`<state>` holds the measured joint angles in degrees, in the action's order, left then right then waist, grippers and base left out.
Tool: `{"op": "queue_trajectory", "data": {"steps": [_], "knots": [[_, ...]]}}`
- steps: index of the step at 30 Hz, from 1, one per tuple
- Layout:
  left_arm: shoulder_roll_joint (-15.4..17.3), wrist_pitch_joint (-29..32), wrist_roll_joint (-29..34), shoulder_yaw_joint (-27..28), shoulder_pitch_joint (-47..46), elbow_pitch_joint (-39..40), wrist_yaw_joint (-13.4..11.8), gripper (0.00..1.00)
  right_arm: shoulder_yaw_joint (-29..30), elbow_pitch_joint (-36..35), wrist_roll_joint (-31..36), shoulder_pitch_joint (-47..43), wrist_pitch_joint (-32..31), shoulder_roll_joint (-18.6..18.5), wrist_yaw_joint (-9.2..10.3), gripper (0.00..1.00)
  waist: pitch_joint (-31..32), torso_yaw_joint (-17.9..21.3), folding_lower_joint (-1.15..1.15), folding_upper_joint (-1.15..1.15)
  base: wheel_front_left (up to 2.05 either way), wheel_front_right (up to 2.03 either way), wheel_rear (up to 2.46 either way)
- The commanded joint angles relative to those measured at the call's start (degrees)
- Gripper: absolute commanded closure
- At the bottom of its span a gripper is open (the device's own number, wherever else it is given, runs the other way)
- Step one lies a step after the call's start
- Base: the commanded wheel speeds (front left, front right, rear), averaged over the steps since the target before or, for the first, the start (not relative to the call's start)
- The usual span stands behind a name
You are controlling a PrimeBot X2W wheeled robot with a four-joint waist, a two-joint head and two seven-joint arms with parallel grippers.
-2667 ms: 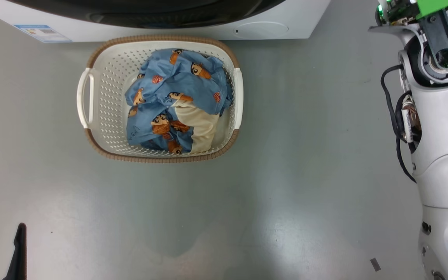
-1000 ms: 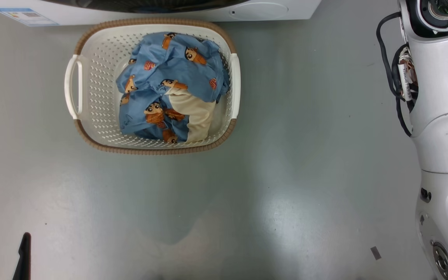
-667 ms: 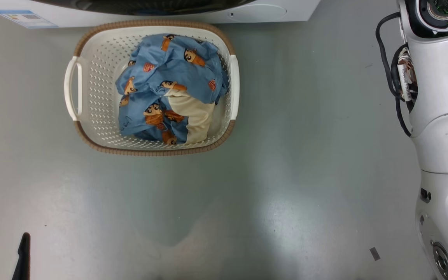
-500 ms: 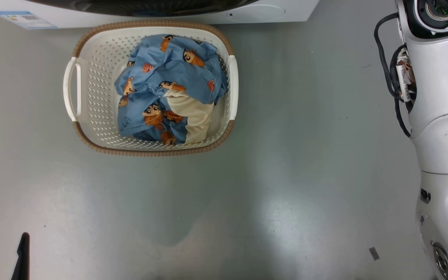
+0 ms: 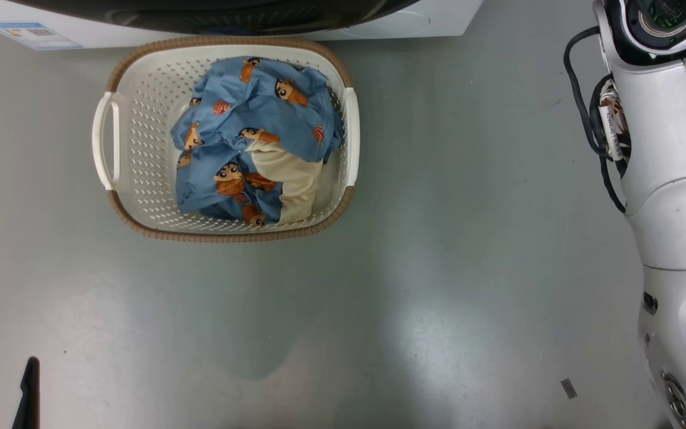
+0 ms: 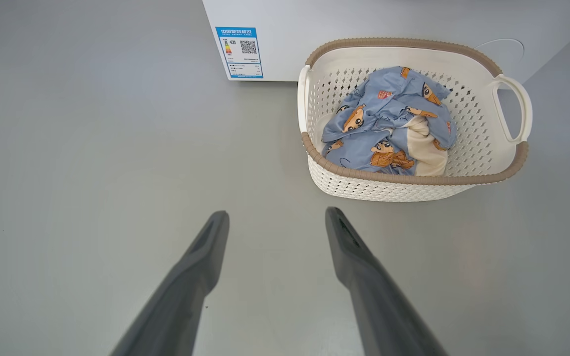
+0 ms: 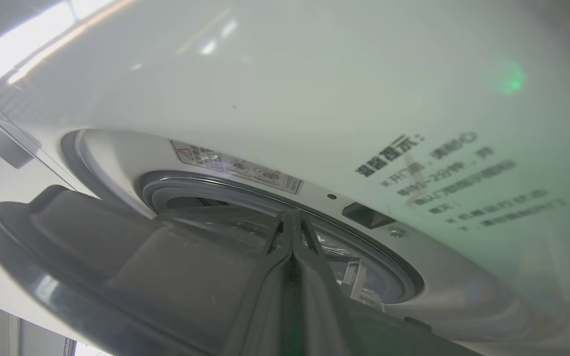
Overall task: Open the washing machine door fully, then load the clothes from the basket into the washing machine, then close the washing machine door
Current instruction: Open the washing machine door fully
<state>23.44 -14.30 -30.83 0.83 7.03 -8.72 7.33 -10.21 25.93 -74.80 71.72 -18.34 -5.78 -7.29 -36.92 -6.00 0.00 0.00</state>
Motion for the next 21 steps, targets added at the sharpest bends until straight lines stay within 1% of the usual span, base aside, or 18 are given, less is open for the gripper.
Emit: {"op": "queue_trajectory", "data": {"steps": [1, 12, 21], "knots": [[1.8, -0.7, 0.5, 2.6, 1.4, 0.2, 0.2, 0.00, -1.7, -2.0, -0.8, -0.4, -1.0, 2.9, -0.20, 1.00, 0.1, 0.1, 0.00, 0.00, 0.00, 0.00, 0.00], [1.9, -0.7, 0.7, 2.9, 1.6, 0.3, 0.2, 0.00, -3.5, -2.4, -2.4, -1.3, -1.9, 2.9, -0.20, 1.00, 0.7, 0.6, 0.00, 0.00, 0.00, 0.00, 0.00], [2.0, -0.7, 0.7, 3.2, 1.4, 0.5, 0.2, 0.00, -6.2, -1.9, -3.9, -3.1, -1.6, 2.9, -0.20, 1.00, 0.4, 0.8, 0.00, 0.00, 0.00, 0.00, 0.00]]}}
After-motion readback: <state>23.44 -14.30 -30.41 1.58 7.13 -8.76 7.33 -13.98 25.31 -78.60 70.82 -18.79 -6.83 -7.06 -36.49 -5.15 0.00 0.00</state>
